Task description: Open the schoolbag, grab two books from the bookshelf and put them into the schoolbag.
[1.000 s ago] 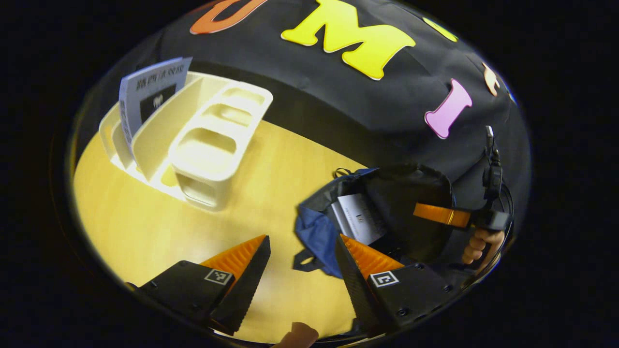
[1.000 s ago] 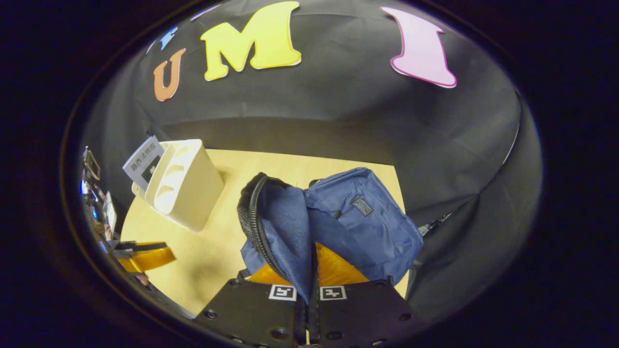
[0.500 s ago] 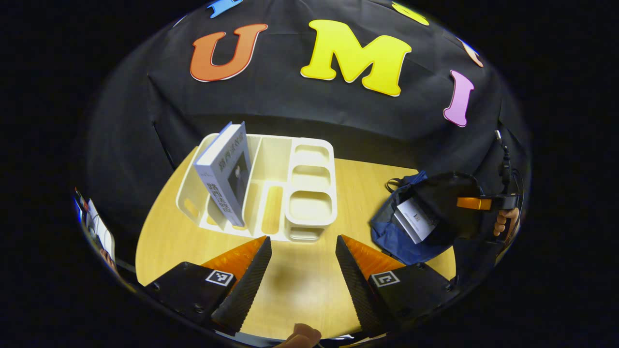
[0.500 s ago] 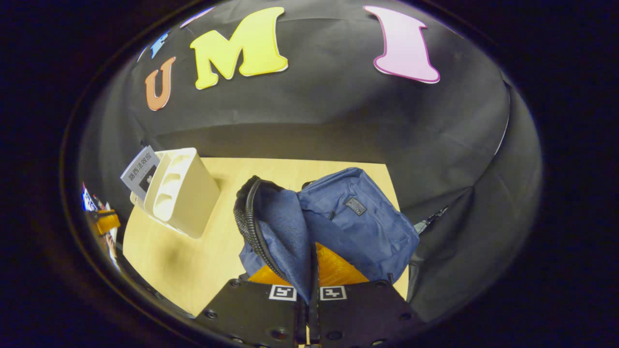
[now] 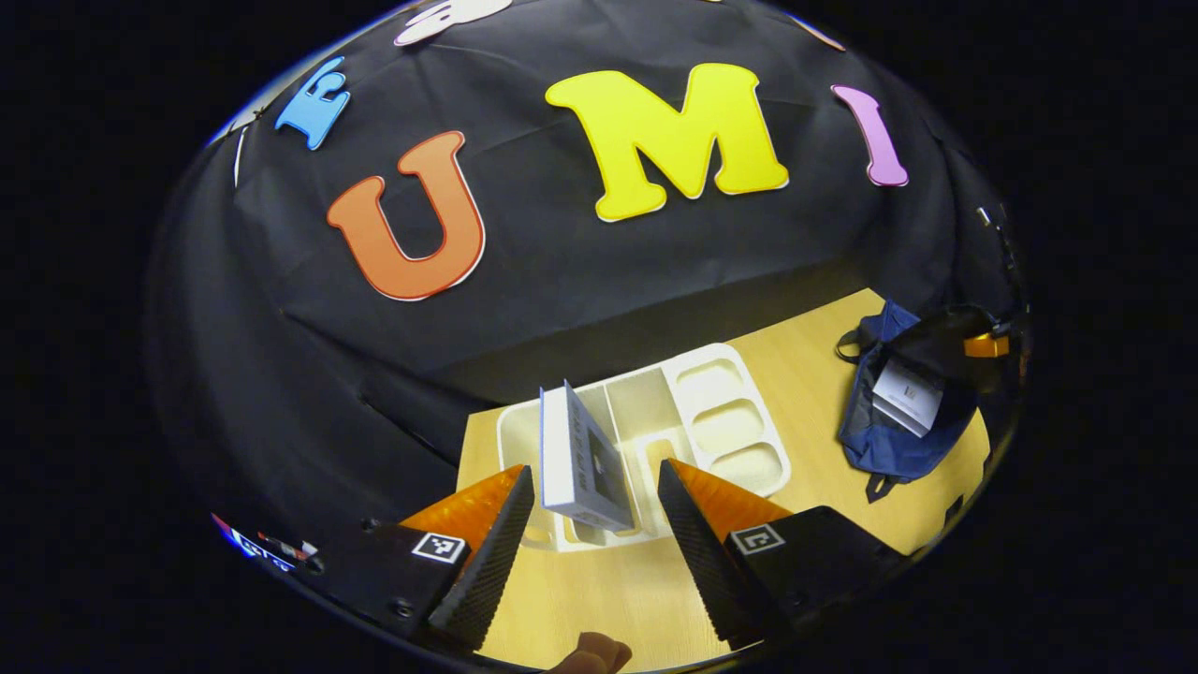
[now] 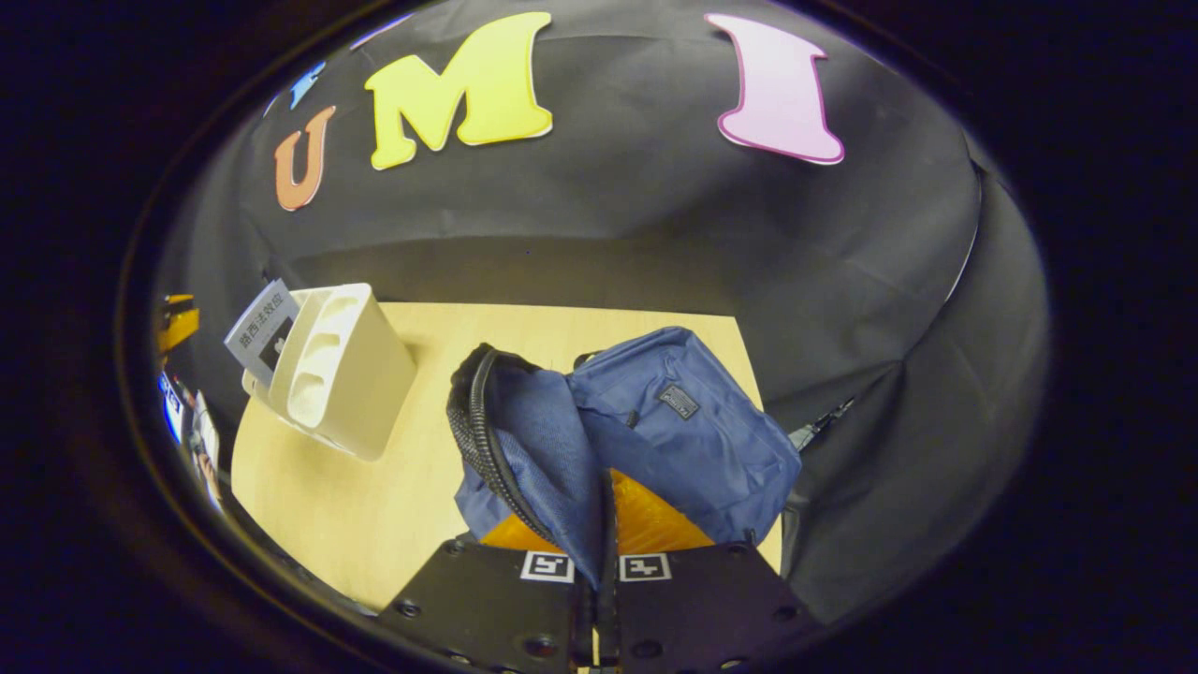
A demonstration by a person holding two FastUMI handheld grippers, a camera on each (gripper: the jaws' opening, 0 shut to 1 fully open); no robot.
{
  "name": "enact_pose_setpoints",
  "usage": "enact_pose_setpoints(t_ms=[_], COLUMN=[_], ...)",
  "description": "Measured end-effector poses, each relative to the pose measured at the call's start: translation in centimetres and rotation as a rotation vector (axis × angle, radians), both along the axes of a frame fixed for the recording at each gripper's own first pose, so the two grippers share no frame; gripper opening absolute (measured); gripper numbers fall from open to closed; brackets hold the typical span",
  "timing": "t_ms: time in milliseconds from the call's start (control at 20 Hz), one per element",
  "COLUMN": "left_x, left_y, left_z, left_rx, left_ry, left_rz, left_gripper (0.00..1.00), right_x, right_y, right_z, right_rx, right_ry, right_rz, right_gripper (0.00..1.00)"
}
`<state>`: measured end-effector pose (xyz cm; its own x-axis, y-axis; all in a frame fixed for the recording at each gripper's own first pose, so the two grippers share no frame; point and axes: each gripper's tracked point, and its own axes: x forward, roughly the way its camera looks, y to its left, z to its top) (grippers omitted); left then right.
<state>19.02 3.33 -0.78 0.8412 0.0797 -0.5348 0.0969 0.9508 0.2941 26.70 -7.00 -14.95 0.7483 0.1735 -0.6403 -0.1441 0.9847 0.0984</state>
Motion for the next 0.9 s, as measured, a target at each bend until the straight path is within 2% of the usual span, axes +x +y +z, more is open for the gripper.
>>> enact_pose_setpoints(t_ms=[150,400,750,900], left_x=[3.6,8.8,11.6,11.4], left_y=[2.0,4.6,6.1,6.4], left_z=[-1.2,-5.9,-12.0,-13.8], left_rx=[-0.072,-0.131,-0.117,-0.093], left_ry=[0.065,0.209,0.396,0.49], left_rz=[0.063,0.113,0.125,0.149], left_gripper=[0.87,0.88,0.87,0.87], right_x=[0.0,-0.4,-1.1,-1.3], right_y=[-0.1,-0.8,-0.6,-0.6], right_z=[0.2,0.2,-0.1,-0.1], right_rx=[0.017,0.01,0.008,0.005], right_ry=[0.012,0.021,0.036,0.04], right_rz=[-0.019,-0.036,-0.046,-0.044], right_gripper=[0.03,0.03,0.03,0.03])
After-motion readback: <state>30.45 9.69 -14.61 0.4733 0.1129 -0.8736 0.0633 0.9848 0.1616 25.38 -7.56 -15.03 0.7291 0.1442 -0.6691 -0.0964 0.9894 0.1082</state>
